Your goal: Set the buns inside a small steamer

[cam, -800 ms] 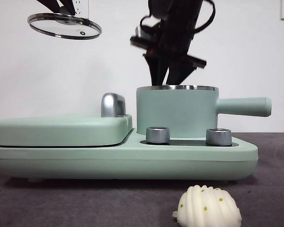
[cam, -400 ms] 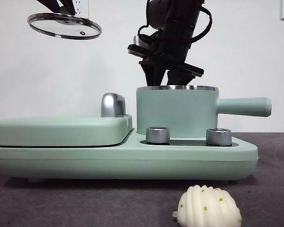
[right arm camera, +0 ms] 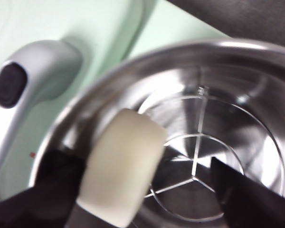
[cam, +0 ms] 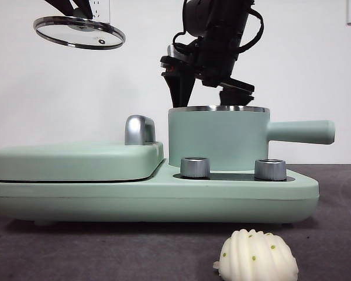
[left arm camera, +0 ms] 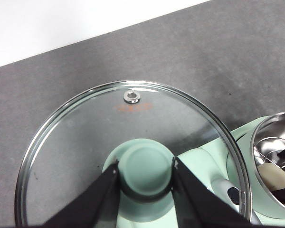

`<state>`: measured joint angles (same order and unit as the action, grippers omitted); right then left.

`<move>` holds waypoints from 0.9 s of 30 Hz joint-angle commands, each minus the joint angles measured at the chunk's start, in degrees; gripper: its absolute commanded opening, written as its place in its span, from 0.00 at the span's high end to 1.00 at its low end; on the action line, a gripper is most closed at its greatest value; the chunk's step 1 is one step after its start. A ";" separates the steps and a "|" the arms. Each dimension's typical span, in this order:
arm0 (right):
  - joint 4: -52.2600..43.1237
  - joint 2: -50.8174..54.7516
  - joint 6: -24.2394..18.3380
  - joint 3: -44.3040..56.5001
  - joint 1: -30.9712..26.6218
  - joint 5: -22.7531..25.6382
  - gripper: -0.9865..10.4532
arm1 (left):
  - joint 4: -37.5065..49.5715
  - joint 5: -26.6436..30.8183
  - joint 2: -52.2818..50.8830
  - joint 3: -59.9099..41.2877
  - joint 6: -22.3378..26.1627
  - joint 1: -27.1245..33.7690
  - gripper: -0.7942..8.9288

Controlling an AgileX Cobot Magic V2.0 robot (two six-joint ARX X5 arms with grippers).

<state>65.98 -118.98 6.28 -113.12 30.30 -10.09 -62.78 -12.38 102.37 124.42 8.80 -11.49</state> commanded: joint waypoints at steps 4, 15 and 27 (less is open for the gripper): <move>-0.28 -0.66 0.81 -2.16 -0.11 -0.37 0.49 | 1.40 -0.61 0.85 1.79 -0.31 -0.15 0.91; 9.01 0.42 0.76 -11.93 -0.50 2.10 0.49 | 1.42 -0.61 0.85 1.79 -0.31 -0.15 0.91; 15.47 10.78 0.74 -6.93 1.62 4.17 0.49 | 1.46 -0.61 0.87 1.79 -0.28 -0.15 0.91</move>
<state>76.93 -108.55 6.46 -119.70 31.24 -5.98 -62.78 -12.38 102.39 124.42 8.78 -11.49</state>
